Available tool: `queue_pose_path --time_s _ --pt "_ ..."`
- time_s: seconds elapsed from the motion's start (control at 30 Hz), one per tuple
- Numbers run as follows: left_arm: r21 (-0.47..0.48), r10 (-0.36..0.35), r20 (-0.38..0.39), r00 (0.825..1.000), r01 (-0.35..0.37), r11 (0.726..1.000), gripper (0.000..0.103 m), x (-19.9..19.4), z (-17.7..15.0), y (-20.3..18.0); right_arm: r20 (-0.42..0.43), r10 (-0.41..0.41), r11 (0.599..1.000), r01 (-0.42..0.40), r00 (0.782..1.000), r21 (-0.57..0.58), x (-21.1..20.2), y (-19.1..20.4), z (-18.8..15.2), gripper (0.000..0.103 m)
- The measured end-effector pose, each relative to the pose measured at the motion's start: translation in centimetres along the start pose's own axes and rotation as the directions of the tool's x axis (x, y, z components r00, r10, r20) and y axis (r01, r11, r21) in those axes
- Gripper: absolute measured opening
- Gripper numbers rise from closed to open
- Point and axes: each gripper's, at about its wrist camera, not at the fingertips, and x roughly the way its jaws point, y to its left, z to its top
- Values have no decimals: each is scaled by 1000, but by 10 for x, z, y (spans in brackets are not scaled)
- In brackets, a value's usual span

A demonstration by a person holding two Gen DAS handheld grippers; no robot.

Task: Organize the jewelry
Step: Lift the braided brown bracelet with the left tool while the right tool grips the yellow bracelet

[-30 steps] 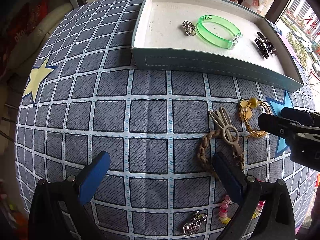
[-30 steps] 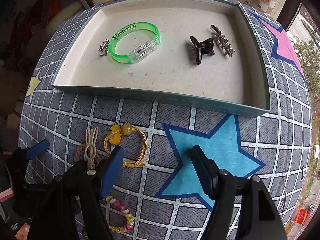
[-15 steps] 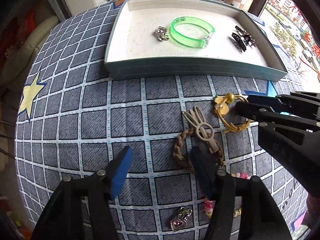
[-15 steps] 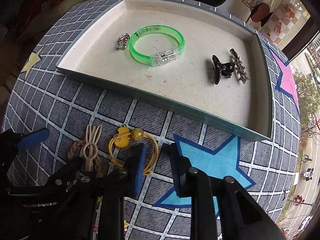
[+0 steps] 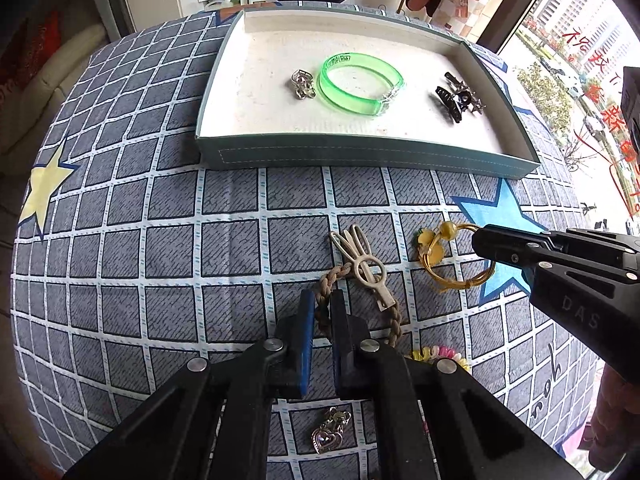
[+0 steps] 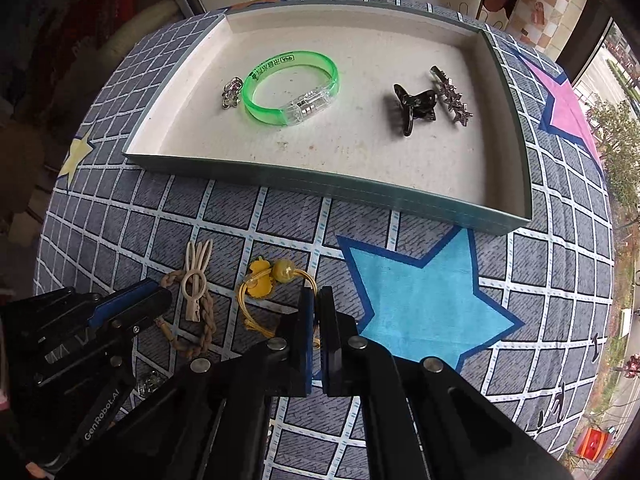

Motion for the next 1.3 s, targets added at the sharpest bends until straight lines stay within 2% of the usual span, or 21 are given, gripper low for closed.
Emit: queue_pose_path --time_s 0.27,0.6,0.87,1.1,1.3 --pt "18 -32 67 997 31 999 19 -30 1 8 31 60 996 -61 998 67 -23 -11 -9 3" --pt "-1 -61 116 991 61 998 19 -66 -3 29 69 94 991 -100 993 85 -49 -13 -15 3" --pt "-4 -67 165 984 69 998 19 -89 9 33 105 129 984 -140 986 112 -73 -22 -13 3" --pt "-2 -75 205 976 77 997 19 -99 31 31 146 128 984 -145 981 106 -89 -27 5 3" --pt "7 -73 235 969 74 997 19 -100 57 27 180 125 986 -143 976 90 -98 -33 33 3"
